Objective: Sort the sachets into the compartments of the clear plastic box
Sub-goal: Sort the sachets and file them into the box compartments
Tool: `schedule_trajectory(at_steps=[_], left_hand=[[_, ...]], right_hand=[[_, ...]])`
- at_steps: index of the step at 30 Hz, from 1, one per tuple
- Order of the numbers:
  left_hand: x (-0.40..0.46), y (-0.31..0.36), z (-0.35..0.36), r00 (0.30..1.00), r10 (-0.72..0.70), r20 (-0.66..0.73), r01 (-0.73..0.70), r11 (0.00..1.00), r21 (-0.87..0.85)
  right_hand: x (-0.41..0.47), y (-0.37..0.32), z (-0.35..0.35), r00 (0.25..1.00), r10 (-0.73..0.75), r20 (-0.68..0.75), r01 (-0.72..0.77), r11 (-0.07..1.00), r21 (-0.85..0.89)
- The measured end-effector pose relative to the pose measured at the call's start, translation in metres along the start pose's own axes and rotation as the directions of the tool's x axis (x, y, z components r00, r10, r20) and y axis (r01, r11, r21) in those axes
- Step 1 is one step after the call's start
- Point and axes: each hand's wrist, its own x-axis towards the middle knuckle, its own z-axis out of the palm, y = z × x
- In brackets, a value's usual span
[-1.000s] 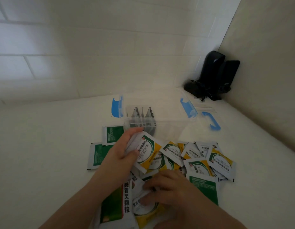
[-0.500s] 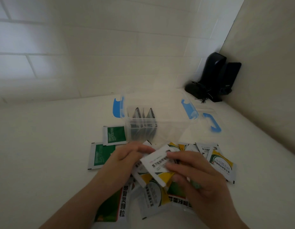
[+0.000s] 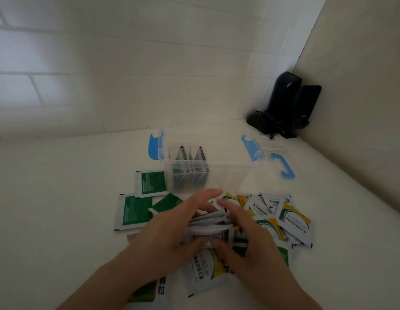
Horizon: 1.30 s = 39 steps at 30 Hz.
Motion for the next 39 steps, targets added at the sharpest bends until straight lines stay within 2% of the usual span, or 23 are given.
schedule_trajectory(at_steps=[3, 5, 7, 9, 12, 15, 19, 23, 25, 28, 31, 33, 39], left_hand=[[0.003, -0.002, 0.004, 0.995, -0.011, -0.101, 0.011, 1.000, -0.001], [0.005, -0.005, 0.006, 0.980, -0.049, -0.193, 0.035, 0.997, -0.075], [0.004, -0.008, 0.007, 0.967, -0.117, -0.226, 0.076, 0.980, -0.182], [0.003, -0.009, 0.009, 0.973, -0.159, -0.168, 0.123, 0.971, -0.203], [0.001, -0.008, 0.015, 0.989, -0.140, -0.047, 0.133, 0.983, -0.124], [-0.001, -0.011, 0.013, 0.990, -0.139, -0.003, 0.138, 0.986, -0.090], [-0.001, -0.003, 0.002, 0.990, -0.138, -0.031, 0.136, 0.989, -0.052], [0.012, 0.029, -0.018, 0.994, -0.028, -0.103, 0.024, 0.999, -0.044], [0.027, 0.047, -0.031, 0.998, 0.015, -0.063, -0.014, 1.000, 0.026], [0.065, 0.061, -0.054, 0.999, 0.024, -0.024, -0.020, 0.989, 0.145], [0.113, 0.053, -0.073, 0.996, 0.078, -0.049, -0.070, 0.985, 0.157], [0.140, 0.037, -0.081, 0.995, 0.078, -0.060, -0.068, 0.987, 0.148], [0.171, -0.009, -0.073, 1.000, -0.016, 0.012, 0.012, 0.965, 0.262]], right_hand=[[0.004, 0.001, 0.004, 0.995, -0.046, -0.086, 0.041, 0.997, -0.058], [0.006, 0.003, 0.004, 0.994, -0.007, -0.106, -0.001, 0.997, -0.073], [0.007, 0.006, 0.005, 0.996, 0.038, -0.083, -0.043, 0.997, -0.069], [0.006, 0.007, 0.007, 0.997, 0.056, -0.048, -0.060, 0.995, -0.082], [0.005, 0.007, 0.008, 0.999, 0.024, -0.043, -0.030, 0.990, -0.136], [0.005, 0.005, 0.008, 0.999, 0.005, -0.050, -0.013, 0.984, -0.179], [0.002, -0.004, 0.002, 0.996, -0.005, -0.093, -0.009, 0.988, -0.157], [-0.002, -0.017, -0.016, 0.961, -0.044, -0.273, 0.031, 0.998, -0.050], [0.002, -0.030, -0.026, 0.942, -0.092, -0.321, 0.074, 0.995, -0.069], [0.025, -0.054, -0.045, 0.940, -0.124, -0.317, 0.097, 0.990, -0.099], [0.063, -0.069, -0.064, 0.922, -0.158, -0.354, 0.094, 0.977, -0.192], [0.088, -0.070, -0.072, 0.935, -0.109, -0.338, 0.037, 0.976, -0.213], [0.136, -0.056, -0.066, 0.987, 0.086, -0.137, -0.128, 0.933, -0.336]])
